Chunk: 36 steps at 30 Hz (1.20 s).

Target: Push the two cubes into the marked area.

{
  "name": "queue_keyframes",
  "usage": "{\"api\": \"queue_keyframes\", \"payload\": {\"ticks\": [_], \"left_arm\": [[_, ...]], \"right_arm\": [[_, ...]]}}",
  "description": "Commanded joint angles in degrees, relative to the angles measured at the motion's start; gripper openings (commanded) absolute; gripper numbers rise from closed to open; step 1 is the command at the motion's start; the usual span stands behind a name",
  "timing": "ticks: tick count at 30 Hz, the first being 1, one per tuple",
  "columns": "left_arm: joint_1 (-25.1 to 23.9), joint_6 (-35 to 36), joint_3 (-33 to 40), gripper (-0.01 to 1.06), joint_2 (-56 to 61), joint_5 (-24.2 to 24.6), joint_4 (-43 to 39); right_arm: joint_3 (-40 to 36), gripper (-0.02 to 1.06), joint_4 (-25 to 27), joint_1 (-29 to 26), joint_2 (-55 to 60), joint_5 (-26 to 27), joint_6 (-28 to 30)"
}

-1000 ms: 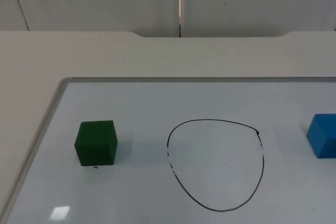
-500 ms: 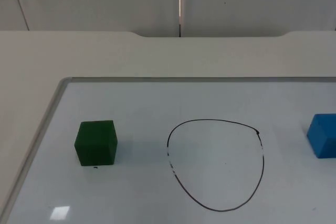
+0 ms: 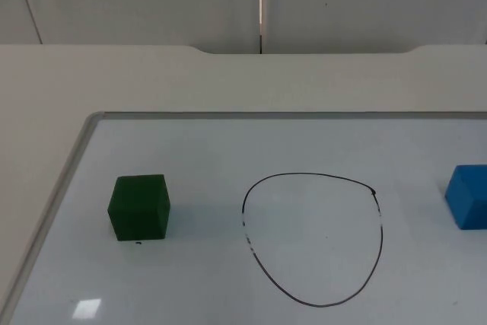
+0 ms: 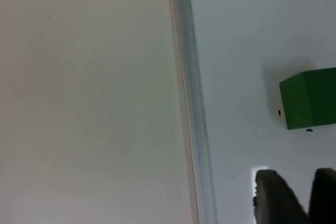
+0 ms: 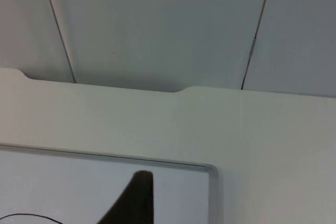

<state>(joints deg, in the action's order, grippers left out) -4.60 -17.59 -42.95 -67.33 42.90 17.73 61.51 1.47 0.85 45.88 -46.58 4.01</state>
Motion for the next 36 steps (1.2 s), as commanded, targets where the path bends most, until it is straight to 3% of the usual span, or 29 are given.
{"api": "queue_keyframes", "payload": {"ticks": [1, 2, 22, 30, 36], "left_arm": [[0.0, 0.6, -0.4, 0.09, -2.0, -1.9, -0.2], [0.0, 0.6, -0.4, 0.00, -3.3, -3.0, -0.2], [0.2, -0.2, -0.4, 0.00, -27.2, -19.8, 1.8], [3.6, -1.6, -0.4, 0.00, -33.7, -24.4, 1.8], [4.3, -1.6, -2.5, 0.00, -36.2, -23.7, 2.4]], "right_arm": [[0.3, 1.00, 0.1, -0.3, -0.1, 0.8, 0.4], [0.3, 1.00, 0.1, -0.3, -0.1, 0.3, 0.4], [0.3, 1.00, 0.2, -0.3, 0.0, 1.7, 0.1], [0.3, 1.00, 0.2, -0.3, 0.0, 2.4, 0.1], [0.0, 1.00, 0.2, -0.3, 0.0, 0.9, 0.1]]}}
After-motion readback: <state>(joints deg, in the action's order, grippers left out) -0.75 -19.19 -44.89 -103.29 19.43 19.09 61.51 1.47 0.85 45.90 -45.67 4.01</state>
